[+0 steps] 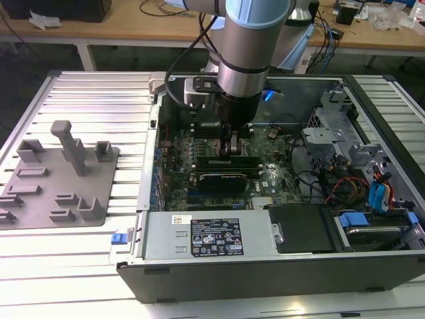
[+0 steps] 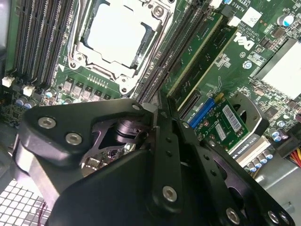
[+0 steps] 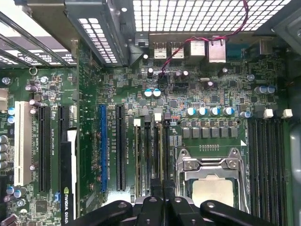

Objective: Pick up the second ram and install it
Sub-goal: 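Insert the second ram into the second slot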

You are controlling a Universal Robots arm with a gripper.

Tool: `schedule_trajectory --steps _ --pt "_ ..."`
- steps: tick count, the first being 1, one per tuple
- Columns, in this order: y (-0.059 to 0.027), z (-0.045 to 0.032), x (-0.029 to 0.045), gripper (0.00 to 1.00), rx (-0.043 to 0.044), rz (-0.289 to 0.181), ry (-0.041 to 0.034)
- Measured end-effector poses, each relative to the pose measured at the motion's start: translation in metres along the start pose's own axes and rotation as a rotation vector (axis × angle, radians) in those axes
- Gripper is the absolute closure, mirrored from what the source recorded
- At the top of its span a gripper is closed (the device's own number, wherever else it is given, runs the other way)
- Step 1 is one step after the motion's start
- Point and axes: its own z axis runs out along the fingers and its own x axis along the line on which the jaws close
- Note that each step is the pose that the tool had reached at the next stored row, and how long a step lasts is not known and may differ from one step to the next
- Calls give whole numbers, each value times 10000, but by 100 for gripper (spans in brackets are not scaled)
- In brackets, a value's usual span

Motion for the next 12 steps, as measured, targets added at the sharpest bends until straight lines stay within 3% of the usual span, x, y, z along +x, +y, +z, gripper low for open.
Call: schedule_trajectory --steps 12 --pt "-6 31 0 91 0 1 1"
